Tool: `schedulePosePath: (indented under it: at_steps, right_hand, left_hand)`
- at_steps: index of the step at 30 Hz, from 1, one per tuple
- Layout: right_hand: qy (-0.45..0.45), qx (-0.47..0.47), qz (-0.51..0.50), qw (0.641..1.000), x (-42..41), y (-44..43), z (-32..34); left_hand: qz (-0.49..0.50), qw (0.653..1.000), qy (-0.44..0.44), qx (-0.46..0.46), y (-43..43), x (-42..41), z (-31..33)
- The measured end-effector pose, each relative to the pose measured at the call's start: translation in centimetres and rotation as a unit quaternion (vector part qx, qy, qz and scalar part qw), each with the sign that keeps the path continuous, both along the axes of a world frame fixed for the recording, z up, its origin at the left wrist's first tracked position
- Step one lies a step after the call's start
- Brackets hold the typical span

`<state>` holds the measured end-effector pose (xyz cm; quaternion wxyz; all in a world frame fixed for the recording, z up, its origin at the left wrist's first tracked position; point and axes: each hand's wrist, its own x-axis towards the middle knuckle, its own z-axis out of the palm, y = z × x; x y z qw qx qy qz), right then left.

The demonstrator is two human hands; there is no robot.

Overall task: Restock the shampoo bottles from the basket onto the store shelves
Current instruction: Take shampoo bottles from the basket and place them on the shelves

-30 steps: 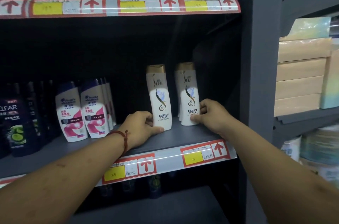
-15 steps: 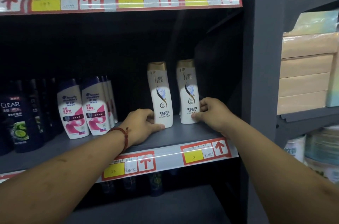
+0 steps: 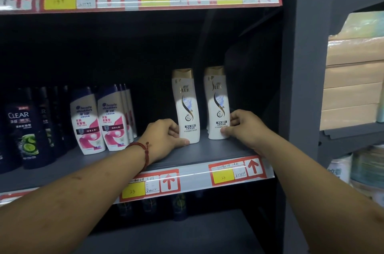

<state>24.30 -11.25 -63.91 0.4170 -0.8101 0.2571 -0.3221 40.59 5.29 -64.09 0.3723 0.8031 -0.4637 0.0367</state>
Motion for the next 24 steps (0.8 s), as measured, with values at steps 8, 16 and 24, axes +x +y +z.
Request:
schedulePosePath:
  at_steps: [8, 16, 24]
  right_hand:
    - [0.004, -0.003, 0.000, 1.000, -0.2, 0.1, 0.0]
    - [0.045, -0.002, -0.024, 0.999, -0.1, 0.4, 0.4]
    - [0.133, -0.117, -0.072, 0.981, -5.6, 5.6, 1.8]
  left_hand:
    - [-0.007, 1.000, -0.005, 0.007, 0.0, -0.1, 0.1]
    - [0.016, 1.000, 0.018, 0.019, 0.4, -0.1, 0.6]
    - [-0.075, 0.996, -0.038, 0.007, 5.5, -4.6, 3.0]
